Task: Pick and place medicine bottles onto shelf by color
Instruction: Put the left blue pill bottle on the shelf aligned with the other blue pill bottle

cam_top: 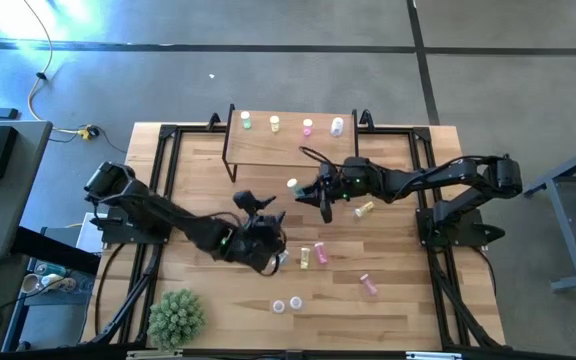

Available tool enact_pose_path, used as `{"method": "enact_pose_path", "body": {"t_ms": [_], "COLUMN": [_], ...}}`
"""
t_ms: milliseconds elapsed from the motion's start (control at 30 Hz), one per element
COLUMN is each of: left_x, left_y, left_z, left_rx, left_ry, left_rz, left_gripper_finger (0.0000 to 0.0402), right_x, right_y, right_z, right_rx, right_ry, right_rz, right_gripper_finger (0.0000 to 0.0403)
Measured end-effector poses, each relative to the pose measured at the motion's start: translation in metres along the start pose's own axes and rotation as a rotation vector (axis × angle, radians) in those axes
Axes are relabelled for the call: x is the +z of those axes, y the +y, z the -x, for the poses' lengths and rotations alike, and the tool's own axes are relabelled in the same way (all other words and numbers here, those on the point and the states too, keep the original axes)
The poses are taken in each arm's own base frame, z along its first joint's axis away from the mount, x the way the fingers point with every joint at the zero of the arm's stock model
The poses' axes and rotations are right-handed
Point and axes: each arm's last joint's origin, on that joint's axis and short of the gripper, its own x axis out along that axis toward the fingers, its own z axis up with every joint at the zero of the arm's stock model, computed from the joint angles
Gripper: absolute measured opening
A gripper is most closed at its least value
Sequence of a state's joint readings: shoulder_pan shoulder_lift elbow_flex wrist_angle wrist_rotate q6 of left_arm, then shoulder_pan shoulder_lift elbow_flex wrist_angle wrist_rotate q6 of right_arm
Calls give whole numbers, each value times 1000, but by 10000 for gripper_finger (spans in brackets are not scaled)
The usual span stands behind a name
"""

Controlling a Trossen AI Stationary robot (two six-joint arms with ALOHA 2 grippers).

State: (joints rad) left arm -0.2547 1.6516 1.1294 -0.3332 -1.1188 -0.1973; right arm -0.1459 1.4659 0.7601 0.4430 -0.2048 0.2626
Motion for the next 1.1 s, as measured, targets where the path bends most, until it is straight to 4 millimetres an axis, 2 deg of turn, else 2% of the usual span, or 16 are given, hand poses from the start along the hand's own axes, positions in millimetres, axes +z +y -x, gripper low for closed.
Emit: {"method": "enact_pose_path", "body": {"t_ms": [133,233,367,567,667,900,1100], "left_x": [-9,-12,-14,-11,-7,5,5], "left_y": [18,26,34,56,72,105,112], "left_z": [-17,-29,-44,-53,-53,-54,-60], "left_rx": [12,41,-22,-215,-339,-708,-756], "left_ry": [110,151,214,287,293,232,227], "left_rz": [91,87,40,18,27,156,190], "left_gripper_finger": [223,223,223,223,223,223,223], "right_x": [-1,-1,-3,-9,-12,-18,-21], "right_y": [-2,0,2,4,5,14,28], "right_z": [0,0,0,0,0,-2,-5], "right_rx": [-100,-160,-231,-298,-307,-266,-189], "right_ry": [-1,-5,3,59,80,107,101], "right_rz": [140,226,306,335,338,311,265], "right_gripper_finger": [83,83,83,83,83,83,83]}}
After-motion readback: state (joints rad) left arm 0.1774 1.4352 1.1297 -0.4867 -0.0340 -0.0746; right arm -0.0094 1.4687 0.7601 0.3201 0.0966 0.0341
